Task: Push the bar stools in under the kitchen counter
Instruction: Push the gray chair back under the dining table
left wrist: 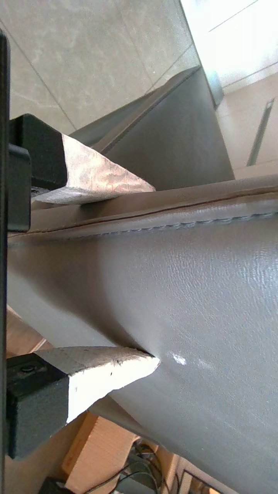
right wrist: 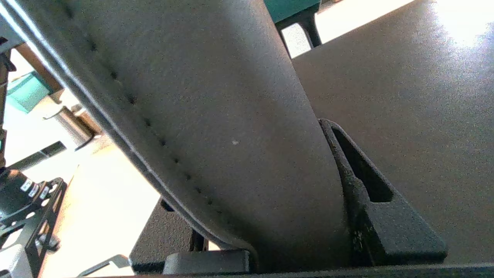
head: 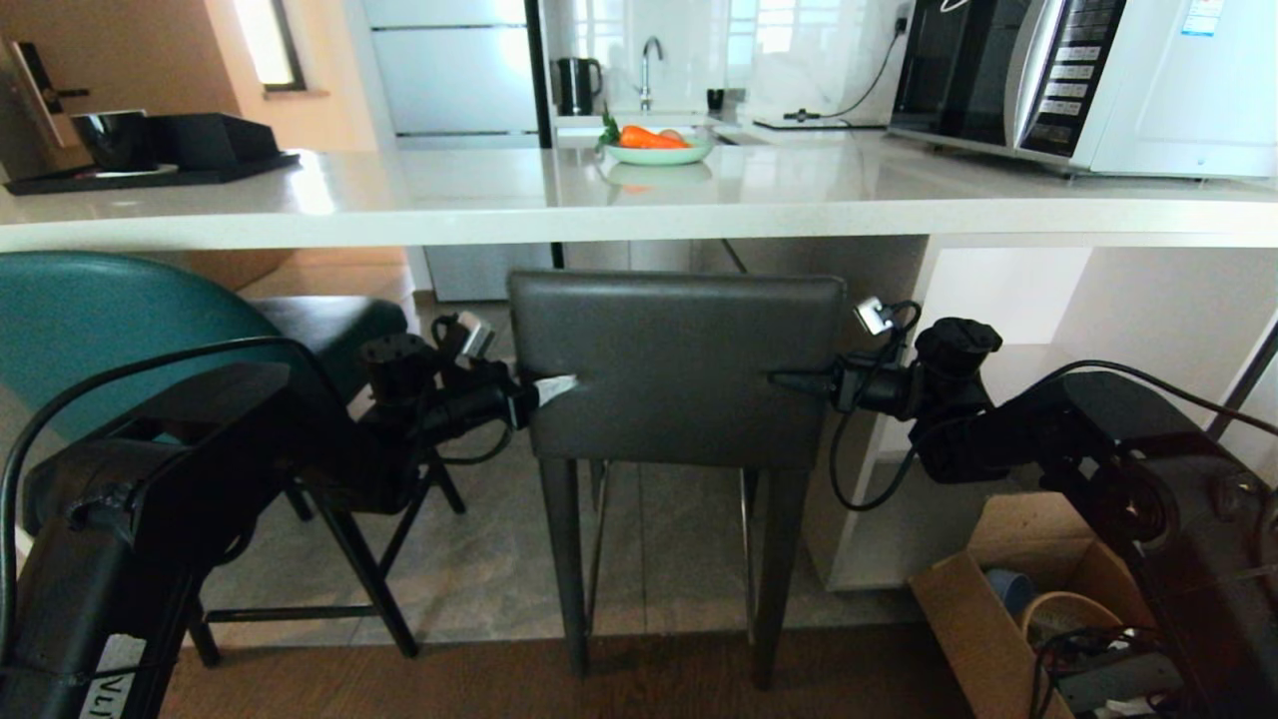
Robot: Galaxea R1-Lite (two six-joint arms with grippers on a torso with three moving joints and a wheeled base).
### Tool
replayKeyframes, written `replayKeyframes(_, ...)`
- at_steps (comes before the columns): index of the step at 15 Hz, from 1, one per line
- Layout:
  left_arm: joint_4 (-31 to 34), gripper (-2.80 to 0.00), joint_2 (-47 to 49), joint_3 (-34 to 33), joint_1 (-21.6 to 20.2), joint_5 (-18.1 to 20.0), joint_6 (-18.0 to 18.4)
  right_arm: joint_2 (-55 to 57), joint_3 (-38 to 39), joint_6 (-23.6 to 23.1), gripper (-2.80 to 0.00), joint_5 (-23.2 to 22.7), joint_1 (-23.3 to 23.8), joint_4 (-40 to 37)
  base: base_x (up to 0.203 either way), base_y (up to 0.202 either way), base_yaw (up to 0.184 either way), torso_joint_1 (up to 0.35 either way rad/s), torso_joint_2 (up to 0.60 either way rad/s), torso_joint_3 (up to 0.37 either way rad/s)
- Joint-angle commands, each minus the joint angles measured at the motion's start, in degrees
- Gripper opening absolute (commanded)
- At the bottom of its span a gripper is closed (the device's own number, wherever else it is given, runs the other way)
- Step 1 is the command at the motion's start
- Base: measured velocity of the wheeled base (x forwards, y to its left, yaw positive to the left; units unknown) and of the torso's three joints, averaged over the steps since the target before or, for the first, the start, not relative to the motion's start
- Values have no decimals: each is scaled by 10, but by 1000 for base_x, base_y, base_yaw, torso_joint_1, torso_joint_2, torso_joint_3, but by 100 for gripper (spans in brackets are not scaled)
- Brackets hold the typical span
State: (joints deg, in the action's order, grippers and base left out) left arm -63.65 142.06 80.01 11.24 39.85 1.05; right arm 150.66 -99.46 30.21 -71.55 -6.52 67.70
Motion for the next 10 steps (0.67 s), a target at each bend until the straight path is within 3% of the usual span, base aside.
replayKeyframes(1, -8, -280, -4, -11, 0, 7, 0, -9, 11, 0, -280, -6, -1, 7, 0, 0, 0, 0, 0, 0)
replayKeyframes(4, -34, -280, -34, -60, 6, 16, -6, -49, 49, 1, -280, -6, 1, 10, 0, 0, 0, 0, 0, 0)
replayKeyframes(6, -29, -280, -64, -81, 11, 21, -31, -55, 56, 1, -280, -6, 1, 9, 0, 0, 0, 4, 17, -1)
replayKeyframes(7, -26, -280, -66, -80, 9, 22, -34, -54, 61, -2, 0, -5, 1, 15, 0, 0, 0, 0, 0, 0)
replayKeyframes(10, -11, -280, -82, -79, 9, 22, -65, -55, 46, 13, 0, -6, 3, 1, 0, 0, 0, 0, 0, 0)
